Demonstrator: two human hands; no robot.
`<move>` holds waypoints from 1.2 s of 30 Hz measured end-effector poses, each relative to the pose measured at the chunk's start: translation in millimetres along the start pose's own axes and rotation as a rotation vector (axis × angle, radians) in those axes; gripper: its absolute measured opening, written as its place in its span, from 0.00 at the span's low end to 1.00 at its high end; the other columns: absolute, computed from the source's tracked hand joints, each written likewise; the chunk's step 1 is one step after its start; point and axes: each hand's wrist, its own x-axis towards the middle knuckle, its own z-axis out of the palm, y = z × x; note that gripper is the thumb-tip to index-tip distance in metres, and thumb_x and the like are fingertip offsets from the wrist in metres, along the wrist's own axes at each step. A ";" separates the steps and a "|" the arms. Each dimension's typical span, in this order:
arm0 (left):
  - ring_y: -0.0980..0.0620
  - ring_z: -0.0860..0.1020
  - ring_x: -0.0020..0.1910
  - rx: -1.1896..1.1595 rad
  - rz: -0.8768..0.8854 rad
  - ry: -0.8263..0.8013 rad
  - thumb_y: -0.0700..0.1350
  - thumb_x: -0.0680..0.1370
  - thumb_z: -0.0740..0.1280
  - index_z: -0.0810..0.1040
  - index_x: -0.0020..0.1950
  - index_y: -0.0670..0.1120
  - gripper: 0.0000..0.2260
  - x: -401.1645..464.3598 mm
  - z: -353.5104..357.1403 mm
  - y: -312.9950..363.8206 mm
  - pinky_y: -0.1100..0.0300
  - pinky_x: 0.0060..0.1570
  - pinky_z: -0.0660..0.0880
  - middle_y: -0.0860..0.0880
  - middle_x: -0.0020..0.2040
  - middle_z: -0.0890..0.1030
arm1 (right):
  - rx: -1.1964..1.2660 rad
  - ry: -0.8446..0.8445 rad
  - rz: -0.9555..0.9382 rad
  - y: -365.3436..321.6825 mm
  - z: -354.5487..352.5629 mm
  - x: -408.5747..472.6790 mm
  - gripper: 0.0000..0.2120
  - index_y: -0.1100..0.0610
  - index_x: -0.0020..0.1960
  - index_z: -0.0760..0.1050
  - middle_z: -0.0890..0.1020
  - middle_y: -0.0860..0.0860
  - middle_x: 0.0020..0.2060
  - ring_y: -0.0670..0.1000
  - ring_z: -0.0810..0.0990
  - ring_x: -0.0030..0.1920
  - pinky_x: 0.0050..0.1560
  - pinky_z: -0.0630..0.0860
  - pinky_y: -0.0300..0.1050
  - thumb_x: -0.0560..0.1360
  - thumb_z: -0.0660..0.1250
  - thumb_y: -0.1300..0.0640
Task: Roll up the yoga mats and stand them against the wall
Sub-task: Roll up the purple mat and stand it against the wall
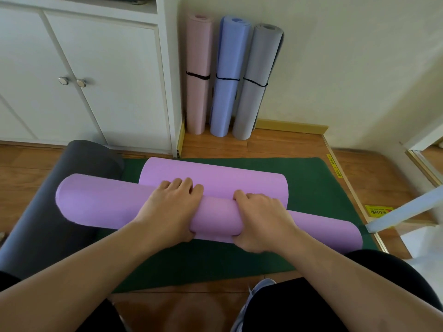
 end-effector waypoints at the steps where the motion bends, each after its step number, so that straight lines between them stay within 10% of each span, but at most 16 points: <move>1: 0.48 0.75 0.61 0.000 0.000 0.009 0.63 0.71 0.75 0.68 0.70 0.52 0.33 0.7 -0.1 0.7 0.53 0.64 0.73 0.50 0.64 0.74 | 0.013 0.010 0.000 0.8 0.9 0.6 0.30 0.50 0.61 0.64 0.80 0.50 0.52 0.58 0.80 0.51 0.41 0.71 0.51 0.70 0.74 0.36; 6: 0.51 0.78 0.55 -0.137 -0.049 -0.044 0.65 0.70 0.73 0.71 0.66 0.55 0.29 1.9 -7.4 -9.3 0.56 0.55 0.76 0.54 0.59 0.79 | -0.039 0.032 -0.042 1.1 2.6 -2.9 0.41 0.50 0.72 0.62 0.76 0.51 0.62 0.59 0.77 0.60 0.61 0.75 0.56 0.69 0.77 0.35; 15: 0.48 0.75 0.62 0.022 -0.013 -0.015 0.65 0.72 0.74 0.68 0.71 0.51 0.34 0.9 -1.8 5.4 0.52 0.65 0.73 0.50 0.65 0.75 | 0.004 -0.011 -0.010 2.0 -3.2 -1.3 0.30 0.50 0.63 0.65 0.79 0.50 0.53 0.59 0.80 0.53 0.44 0.73 0.51 0.70 0.73 0.39; 21: 0.51 0.78 0.55 -0.110 -0.044 -0.055 0.65 0.70 0.72 0.73 0.65 0.54 0.28 2.9 -10.0 -7.0 0.56 0.56 0.75 0.54 0.58 0.79 | -0.059 -0.011 -0.013 -0.1 -3.8 -3.6 0.46 0.51 0.74 0.60 0.75 0.51 0.64 0.58 0.76 0.63 0.64 0.74 0.55 0.67 0.79 0.34; 30: 0.45 0.73 0.65 0.073 -0.007 -0.035 0.63 0.71 0.75 0.64 0.74 0.50 0.38 0.0 -2.8 6.3 0.50 0.68 0.71 0.48 0.67 0.72 | 0.019 -0.043 0.028 2.1 -5.0 -0.5 0.32 0.51 0.62 0.64 0.80 0.50 0.52 0.59 0.81 0.51 0.45 0.75 0.53 0.69 0.75 0.38; 36: 0.50 0.77 0.56 -0.074 -0.042 -0.076 0.62 0.70 0.74 0.70 0.66 0.53 0.29 2.3 -7.3 -4.4 0.55 0.54 0.73 0.53 0.60 0.77 | -0.046 -0.023 -0.028 -0.4 -3.2 -5.2 0.46 0.51 0.75 0.60 0.76 0.51 0.64 0.58 0.77 0.62 0.62 0.74 0.55 0.68 0.78 0.33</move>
